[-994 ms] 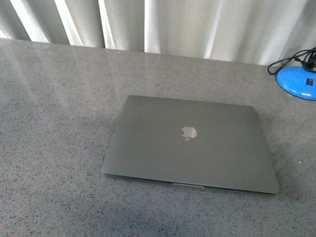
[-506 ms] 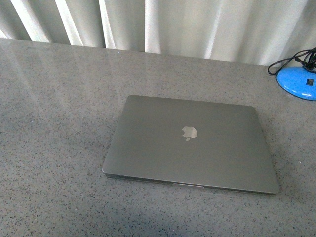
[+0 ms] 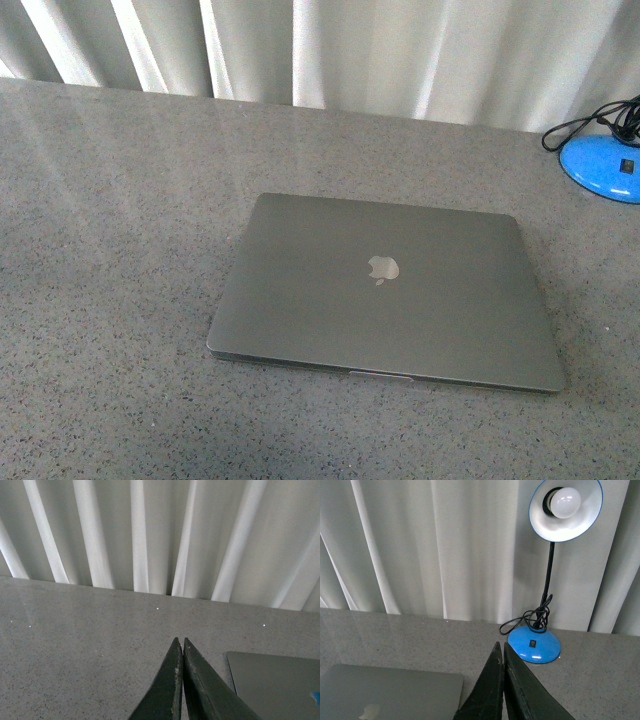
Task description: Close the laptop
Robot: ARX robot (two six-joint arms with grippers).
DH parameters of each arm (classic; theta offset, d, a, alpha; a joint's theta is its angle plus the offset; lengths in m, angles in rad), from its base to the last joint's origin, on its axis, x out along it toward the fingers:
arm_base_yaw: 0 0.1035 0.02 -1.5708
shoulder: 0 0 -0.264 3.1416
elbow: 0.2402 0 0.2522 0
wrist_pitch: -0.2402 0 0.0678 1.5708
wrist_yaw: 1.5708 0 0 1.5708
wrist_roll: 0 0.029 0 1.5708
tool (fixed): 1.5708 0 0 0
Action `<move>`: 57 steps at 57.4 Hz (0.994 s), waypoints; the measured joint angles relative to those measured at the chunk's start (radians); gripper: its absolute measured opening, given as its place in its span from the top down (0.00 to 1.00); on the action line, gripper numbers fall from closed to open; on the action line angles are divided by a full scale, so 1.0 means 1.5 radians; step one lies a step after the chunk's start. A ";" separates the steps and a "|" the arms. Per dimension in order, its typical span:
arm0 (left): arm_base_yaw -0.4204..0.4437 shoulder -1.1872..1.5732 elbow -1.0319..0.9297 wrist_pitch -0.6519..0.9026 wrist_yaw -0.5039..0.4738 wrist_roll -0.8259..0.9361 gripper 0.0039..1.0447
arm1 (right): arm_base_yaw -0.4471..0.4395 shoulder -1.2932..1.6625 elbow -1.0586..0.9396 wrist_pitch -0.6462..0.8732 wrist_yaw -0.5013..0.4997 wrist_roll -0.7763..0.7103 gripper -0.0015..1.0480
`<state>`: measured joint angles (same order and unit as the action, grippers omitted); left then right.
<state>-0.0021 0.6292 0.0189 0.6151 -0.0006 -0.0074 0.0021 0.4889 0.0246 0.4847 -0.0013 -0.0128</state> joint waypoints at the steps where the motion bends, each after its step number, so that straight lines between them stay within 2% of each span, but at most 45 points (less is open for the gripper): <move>1: 0.000 -0.009 0.000 -0.008 0.000 0.000 0.97 | 0.000 -0.008 0.000 -0.007 0.000 0.000 0.99; 47: 0.000 -0.266 -0.001 -0.254 0.000 0.000 0.97 | 0.000 -0.209 -0.001 -0.204 0.000 0.002 0.99; 51: 0.000 -0.285 -0.001 -0.272 0.000 0.000 0.97 | 0.000 -0.288 0.000 -0.307 0.000 0.002 0.99; 57: 0.000 -0.306 -0.001 -0.294 0.000 0.000 0.97 | 0.000 -0.323 0.000 -0.320 0.001 0.002 0.99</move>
<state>-0.0021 0.1696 0.0181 0.1741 -0.0006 -0.0074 0.0017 0.0044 0.0242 0.0040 0.0002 -0.0097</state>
